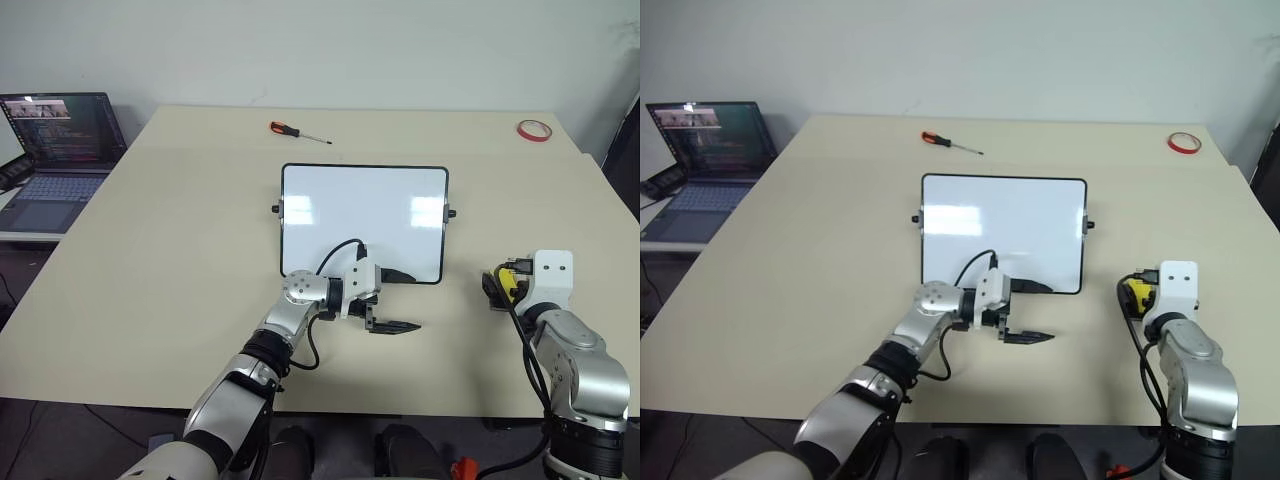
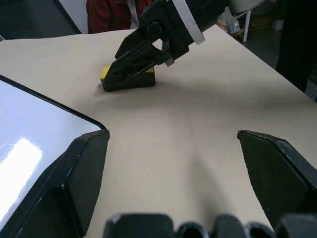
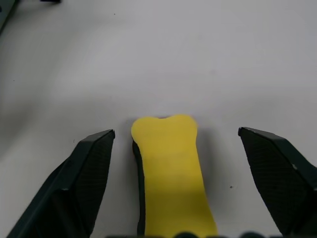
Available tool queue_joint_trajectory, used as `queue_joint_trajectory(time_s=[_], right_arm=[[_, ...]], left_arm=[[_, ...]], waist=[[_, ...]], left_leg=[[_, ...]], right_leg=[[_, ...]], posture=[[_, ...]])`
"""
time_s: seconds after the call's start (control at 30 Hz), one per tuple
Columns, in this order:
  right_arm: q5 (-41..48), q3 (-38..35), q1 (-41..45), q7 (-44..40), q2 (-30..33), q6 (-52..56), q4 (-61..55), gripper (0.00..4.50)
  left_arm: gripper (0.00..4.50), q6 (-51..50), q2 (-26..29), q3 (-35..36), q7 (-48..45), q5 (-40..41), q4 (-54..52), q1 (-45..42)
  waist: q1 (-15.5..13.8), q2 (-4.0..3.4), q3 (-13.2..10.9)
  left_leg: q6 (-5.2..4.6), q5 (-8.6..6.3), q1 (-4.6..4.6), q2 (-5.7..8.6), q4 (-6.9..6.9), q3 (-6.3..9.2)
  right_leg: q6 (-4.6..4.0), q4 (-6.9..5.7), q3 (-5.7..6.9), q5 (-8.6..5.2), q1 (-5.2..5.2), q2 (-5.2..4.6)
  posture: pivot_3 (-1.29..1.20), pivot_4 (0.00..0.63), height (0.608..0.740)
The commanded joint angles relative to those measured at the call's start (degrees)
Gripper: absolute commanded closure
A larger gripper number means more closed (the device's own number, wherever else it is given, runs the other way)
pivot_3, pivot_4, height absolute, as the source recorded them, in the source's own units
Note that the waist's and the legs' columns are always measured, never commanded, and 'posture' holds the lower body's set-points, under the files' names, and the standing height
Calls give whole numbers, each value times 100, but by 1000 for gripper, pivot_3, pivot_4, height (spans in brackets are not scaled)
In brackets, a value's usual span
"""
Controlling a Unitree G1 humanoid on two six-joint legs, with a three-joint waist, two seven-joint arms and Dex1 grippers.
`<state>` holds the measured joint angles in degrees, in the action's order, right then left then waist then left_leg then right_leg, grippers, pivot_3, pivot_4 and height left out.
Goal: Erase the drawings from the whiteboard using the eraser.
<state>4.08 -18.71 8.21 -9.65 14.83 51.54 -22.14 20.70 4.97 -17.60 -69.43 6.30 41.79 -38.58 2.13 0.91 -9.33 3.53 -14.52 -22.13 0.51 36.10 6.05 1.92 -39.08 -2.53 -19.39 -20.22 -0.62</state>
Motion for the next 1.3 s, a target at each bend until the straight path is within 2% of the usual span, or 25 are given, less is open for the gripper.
queue_joint_trajectory(time_s=[0.03, 0.13, 0.33, 0.47, 0.7, 1.0, 1.1, 1.3], right_arm=[[36, -7, 100, 101, 72, -122, -177, 54], [51, -33, 98, 132, 101, -129, -372, 54], [104, -98, -113, 117, 186, -55, -1185, 54], [-53, -164, -640, 216, 185, -374, -1930, 54], [-223, 50, -1786, 336, -131, -1483, -2425, 54], [-447, 407, -3057, 436, -607, -2863, -2168, 54], [-429, 416, -3271, 410, -664, -3214, -1993, 54], [-755, 931, -3754, 496, -814, -3478, -2190, 54]], left_arm=[[0, 4, 55, 106, 122, 5, -359, -75], [0, -297, 151, 303, 564, 56, -732, -32], [0, -1377, 478, 658, 1613, 91, -2482, 451], [0, -2067, 675, 1180, 2745, -47, -3993, 1368], [0, -2585, 536, 1760, 4425, -399, -5288, 2964], [0, -2571, 245, 1949, 5666, -769, -5946, 4261], [0, -2520, 137, 1803, 5916, -943, -6029, 4532], [0, -2467, -12, 1568, 5963, -849, -6167, 4837]], waist=[[0, 0, 0], [1, 0, 0], [10, -4, 1], [1, -6, 2], [-40, -8, 5], [-45, -9, 6], [-45, -7, 6], [-46, -7, 6]], left_leg=[[0, 0, 0, 0, 0, 0], [0, 0, 0, -1, 1, 2], [0, 0, -1, -5, 0, 6], [1, 0, -6, -7, 0, 9], [1, 0, 8, -4, 1, 8], [2, 0, 21, -5, -1, 7], [2, 0, 21, -3, -1, 3], [3, -1, 20, -4, -2, 7]], right_leg=[[0, 0, 0, 0, 0, 0], [0, -1, -1, 0, 0, 0], [0, -1, -2, 0, 0, 0], [1, 4, -5, -1, -3, -22], [1, 0, -4, -1, 7, -29], [1, 2, -8, -2, 18, -33], [1, 4, -8, -2, 19, -35], [0, 4, -10, -3, 18, -34]], posture=[[0, 150, 740], [0, 150, 740], [0, 150, 740], [0, 150, 740], [0, 150, 740], [0, 150, 740], [0, 150, 740], [0, 150, 740]])
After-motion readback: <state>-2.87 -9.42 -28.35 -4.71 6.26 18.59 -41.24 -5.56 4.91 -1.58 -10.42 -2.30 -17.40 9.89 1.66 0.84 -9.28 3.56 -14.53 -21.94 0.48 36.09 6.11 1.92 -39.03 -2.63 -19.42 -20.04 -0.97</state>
